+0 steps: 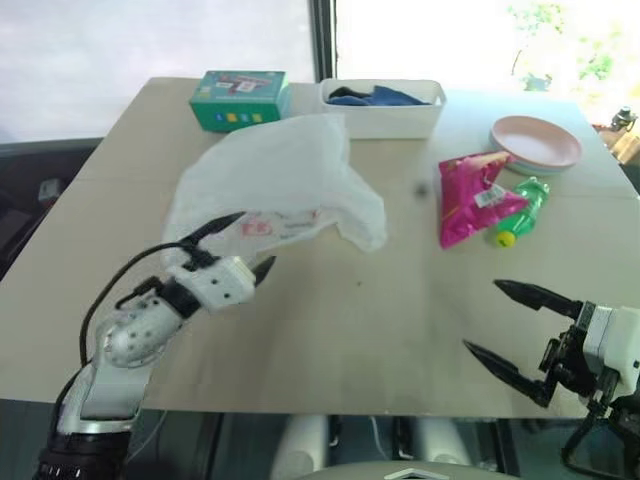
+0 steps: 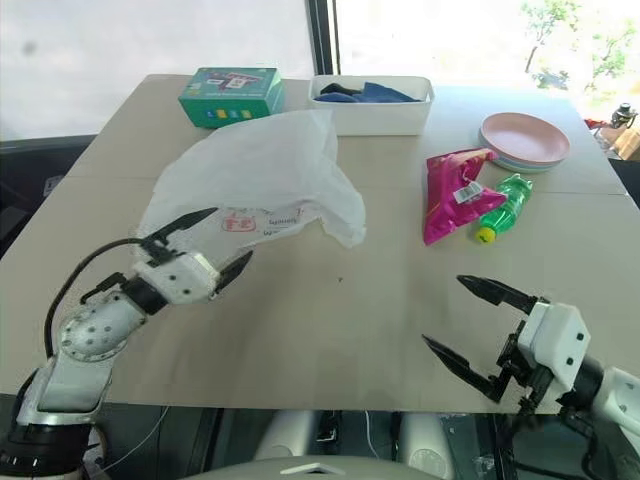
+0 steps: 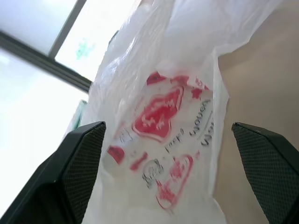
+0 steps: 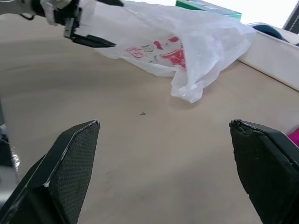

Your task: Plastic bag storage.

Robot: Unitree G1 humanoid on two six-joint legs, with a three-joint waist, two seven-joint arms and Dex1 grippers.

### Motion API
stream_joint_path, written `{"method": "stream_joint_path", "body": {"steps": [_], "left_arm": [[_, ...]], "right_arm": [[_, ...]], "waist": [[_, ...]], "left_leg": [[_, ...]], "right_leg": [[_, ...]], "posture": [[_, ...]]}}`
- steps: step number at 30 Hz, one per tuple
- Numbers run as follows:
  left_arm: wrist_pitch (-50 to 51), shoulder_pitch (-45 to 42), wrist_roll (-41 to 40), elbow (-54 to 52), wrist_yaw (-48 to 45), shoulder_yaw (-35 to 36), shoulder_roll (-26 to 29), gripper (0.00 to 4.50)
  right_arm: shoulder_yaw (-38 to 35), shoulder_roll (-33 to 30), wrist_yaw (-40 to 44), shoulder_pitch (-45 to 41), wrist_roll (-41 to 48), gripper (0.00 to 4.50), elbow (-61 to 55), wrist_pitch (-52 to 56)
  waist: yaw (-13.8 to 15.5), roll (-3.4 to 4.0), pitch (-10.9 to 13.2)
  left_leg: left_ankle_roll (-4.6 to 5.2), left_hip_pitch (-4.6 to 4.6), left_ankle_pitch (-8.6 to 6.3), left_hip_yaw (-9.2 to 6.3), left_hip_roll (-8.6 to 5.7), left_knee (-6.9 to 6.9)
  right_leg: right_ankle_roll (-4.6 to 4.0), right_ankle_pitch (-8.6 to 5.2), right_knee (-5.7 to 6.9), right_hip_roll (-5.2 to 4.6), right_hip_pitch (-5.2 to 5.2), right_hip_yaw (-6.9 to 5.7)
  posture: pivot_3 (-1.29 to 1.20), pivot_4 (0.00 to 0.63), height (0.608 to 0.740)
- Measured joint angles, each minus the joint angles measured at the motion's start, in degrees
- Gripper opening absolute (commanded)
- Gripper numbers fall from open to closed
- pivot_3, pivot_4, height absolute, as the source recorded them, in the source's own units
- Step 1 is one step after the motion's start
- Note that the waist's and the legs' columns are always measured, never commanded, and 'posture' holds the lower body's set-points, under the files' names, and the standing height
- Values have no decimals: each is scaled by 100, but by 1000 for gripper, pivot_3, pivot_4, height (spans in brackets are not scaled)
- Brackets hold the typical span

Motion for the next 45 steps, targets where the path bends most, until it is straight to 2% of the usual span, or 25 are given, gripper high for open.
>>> {"method": "stream_joint_path", "body": {"steps": [10,13,15,17,21,24,25,27,32,37,38,40,42,44,45], "left_arm": [[1245,-1908,1285,665,97,-838,-81,4500],[1647,-2478,1387,1318,61,-985,-134,3726],[2184,-2907,1132,1637,7,-905,-410,2740],[2670,-3128,717,1618,-107,-755,-715,1937],[4051,-3462,-384,1286,-519,-363,-1135,167],[5594,-4105,-1039,915,-621,-102,-1239,58],[5724,-4164,-1070,856,-618,-100,-1232,58],[6394,-4424,-1171,582,-591,-137,-1130,58],[7346,-4492,-1253,383,-360,-361,-1100,58],[7665,-4528,-1389,228,-150,-378,-1106,58],[7680,-4546,-1434,203,-112,-389,-1108,0],[7703,-4571,-1462,200,-54,-410,-1107,0],[7743,-4573,-1508,200,7,-423,-1107,0],[7785,-4576,-1559,201,85,-418,-1108,0],[7796,-4582,-1565,201,96,-416,-1111,0]], "right_arm": [[538,332,-146,86,-454,4492,90,-594],[771,346,-386,-56,-707,4500,89,-566],[963,346,-736,-323,-1048,4500,92,-389],[1065,344,-1086,-540,-1334,4500,98,-119],[1343,376,-2018,-1174,-1869,4500,206,1099],[1545,768,-3029,-2283,-2151,4500,586,2565],[1557,809,-3116,-2394,-2169,4500,602,2676],[1619,1170,-3640,-3154,-2248,4500,822,3359],[1635,1558,-4505,-4482,-2607,4500,1783,4061],[1589,1750,-4974,-5224,-2856,4500,2794,4094],[1565,1824,-4996,-5338,-2847,4103,2977,4042],[1576,1879,-4992,-5491,-2846,3833,3308,3797],[1597,1880,-4970,-5592,-2853,2822,3612,3488],[1596,1903,-4972,-5600,-2871,1599,3759,3268],[1596,1910,-4973,-5600,-2871,1432,3785,3221]], "waist": [[-7,-1,0],[0,-6,3],[3,-11,5],[2,-20,6],[-13,-44,12],[-20,-50,17],[-16,-48,17],[-26,-45,16],[-23,-46,17],[-20,-47,18],[-27,-47,18],[-37,-46,18],[-38,-46,18],[-36,-46,18],[-37,-46,18]], "left_leg": [[2,1,31,7,0,5],[3,1,33,7,-1,11],[3,-3,33,10,-2,20],[4,-5,33,14,-5,23],[0,-6,35,8,-3,27],[-15,-6,45,0,-2,26],[-17,-5,46,-1,-3,26],[-17,0,46,2,-5,22],[-17,-6,46,5,-6,22],[-18,-10,47,9,-7,15],[-18,-10,47,11,-7,15],[-18,-9,47,14,-7,13],[-18,-9,47,14,-7,13],[-18,-9,47,15,-7,12],[-18,-9,47,15,-7,13]], "right_leg": [[24,10,17,22,0,1],[26,9,27,41,-2,-3],[28,9,30,42,-4,-5],[32,10,29,39,-2,-4],[32,10,36,35,-3,0],[31,10,44,46,-4,-3],[31,10,44,52,-5,-3],[31,10,46,59,-3,-2],[30,10,45,63,-8,-3],[29,10,38,63,-12,-2],[29,10,38,63,-13,-1],[29,10,38,64,-14,-1],[29,10,38,64,-14,-1],[29,10,38,63,-14,0],[29,10,38,63,-14,0]], "posture": [[0,150,740],[0,150,740],[0,150,740],[0,150,740],[0,150,740],[0,150,740],[0,150,740],[0,150,740],[0,150,740],[0,150,740],[0,150,740],[0,150,740],[0,150,740],[0,150,740],[0,150,740]]}}
